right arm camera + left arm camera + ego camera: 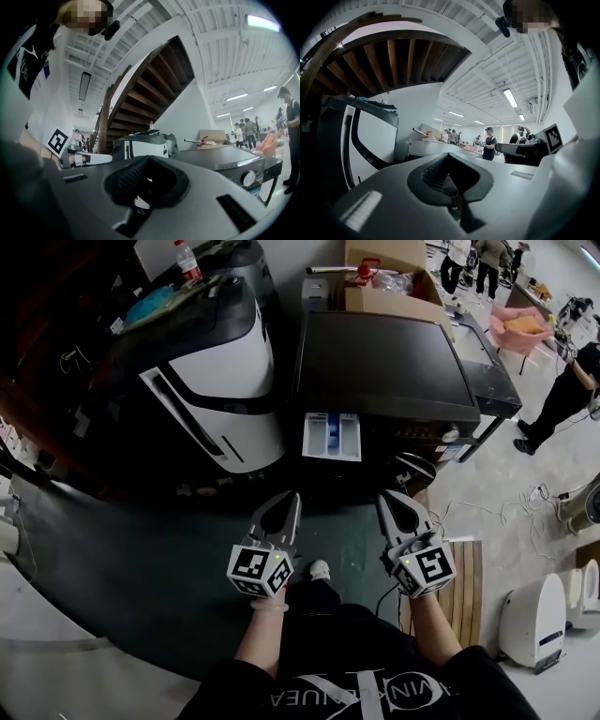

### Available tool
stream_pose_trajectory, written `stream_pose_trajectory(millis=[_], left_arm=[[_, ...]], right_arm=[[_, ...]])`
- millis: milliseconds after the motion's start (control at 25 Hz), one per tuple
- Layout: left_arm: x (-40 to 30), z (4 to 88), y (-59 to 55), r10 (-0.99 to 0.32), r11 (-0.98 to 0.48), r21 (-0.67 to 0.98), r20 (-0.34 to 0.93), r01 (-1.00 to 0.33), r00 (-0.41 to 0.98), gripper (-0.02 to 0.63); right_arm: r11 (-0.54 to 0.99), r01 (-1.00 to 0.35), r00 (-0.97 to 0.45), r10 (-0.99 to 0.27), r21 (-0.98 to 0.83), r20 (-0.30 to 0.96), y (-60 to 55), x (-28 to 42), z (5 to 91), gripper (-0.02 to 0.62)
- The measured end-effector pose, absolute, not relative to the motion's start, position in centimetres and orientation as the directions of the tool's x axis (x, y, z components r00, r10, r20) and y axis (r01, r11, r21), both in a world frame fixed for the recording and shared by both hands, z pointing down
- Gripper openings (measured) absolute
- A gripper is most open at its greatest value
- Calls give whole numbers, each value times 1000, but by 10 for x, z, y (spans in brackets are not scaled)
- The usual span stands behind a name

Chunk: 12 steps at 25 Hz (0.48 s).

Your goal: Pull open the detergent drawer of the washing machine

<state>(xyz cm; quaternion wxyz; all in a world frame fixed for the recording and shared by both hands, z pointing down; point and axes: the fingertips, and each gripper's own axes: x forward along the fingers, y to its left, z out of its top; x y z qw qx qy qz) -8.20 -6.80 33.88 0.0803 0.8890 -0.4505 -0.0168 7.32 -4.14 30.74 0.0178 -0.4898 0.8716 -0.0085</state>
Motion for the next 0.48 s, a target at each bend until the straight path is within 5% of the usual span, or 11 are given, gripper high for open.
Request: stream_pose_trajectory(millis=[480], left_arm=[[-90,307,-60,-818,-573,80,-2,-815,575,9]], right_arm=[[529,-849,-528,-848,-8,-52,-33,71,287,11]])
